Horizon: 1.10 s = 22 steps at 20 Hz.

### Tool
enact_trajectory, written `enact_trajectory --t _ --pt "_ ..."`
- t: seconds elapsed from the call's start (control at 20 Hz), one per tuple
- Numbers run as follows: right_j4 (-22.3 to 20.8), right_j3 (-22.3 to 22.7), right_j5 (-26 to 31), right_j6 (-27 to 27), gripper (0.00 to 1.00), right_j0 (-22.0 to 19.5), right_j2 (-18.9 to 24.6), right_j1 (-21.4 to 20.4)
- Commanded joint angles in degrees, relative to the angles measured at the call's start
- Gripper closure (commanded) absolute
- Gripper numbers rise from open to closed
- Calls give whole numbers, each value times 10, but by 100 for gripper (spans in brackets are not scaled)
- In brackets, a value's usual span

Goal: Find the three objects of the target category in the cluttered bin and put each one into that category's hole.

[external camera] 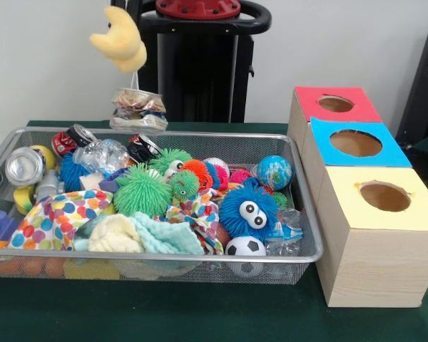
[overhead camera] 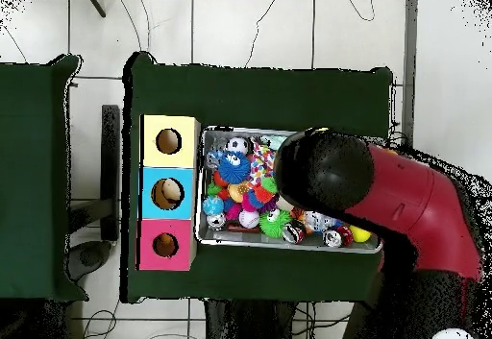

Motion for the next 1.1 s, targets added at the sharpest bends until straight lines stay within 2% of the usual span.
enact_trajectory --t 0.05,1.1 --pt "22 -6 53 165 100 13 10 22" --pt "28 -13 54 174 100 21 3 28"
